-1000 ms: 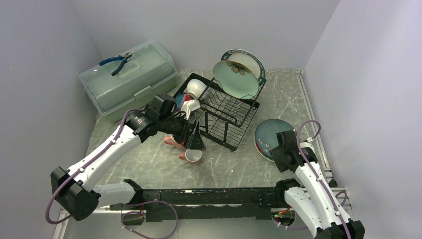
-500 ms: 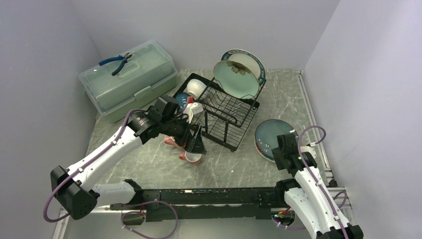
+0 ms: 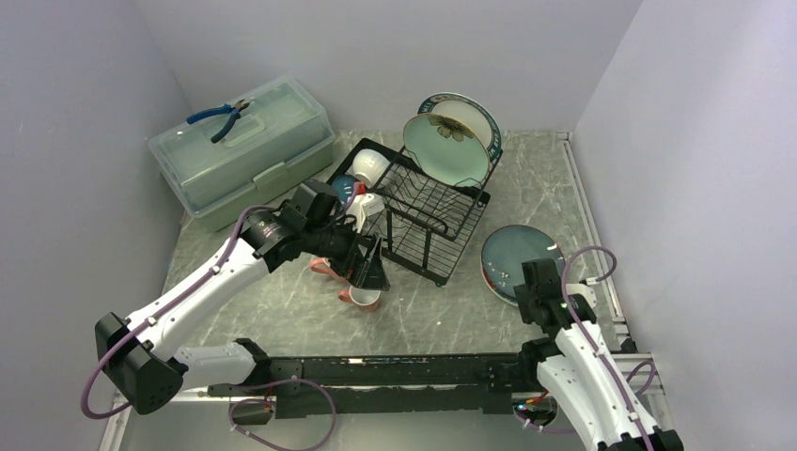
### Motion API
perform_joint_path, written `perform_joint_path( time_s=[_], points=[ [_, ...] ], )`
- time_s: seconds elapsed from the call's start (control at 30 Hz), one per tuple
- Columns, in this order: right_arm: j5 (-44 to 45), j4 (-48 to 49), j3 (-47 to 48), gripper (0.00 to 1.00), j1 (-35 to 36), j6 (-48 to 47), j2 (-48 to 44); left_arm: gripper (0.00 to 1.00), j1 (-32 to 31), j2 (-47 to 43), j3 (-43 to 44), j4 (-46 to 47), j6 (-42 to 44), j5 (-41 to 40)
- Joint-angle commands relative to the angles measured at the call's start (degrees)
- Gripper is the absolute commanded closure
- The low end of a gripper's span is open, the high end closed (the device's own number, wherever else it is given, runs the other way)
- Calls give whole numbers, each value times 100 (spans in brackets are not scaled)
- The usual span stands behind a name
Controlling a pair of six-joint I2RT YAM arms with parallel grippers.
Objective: Load the mixed dishes into the dish rack
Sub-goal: Pick up the plate at the center of the board.
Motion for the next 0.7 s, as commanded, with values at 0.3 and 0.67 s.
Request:
perform_joint_path(
  time_s=[0.3, 0.67],
  points=[
    [425, 133, -220, 62, -23, 290, -537, 1, -27, 62, 285, -20, 156, -32],
    [348, 522, -483, 63, -27, 372, -453, 1, -27, 38, 294, -55, 181, -112]
  ],
)
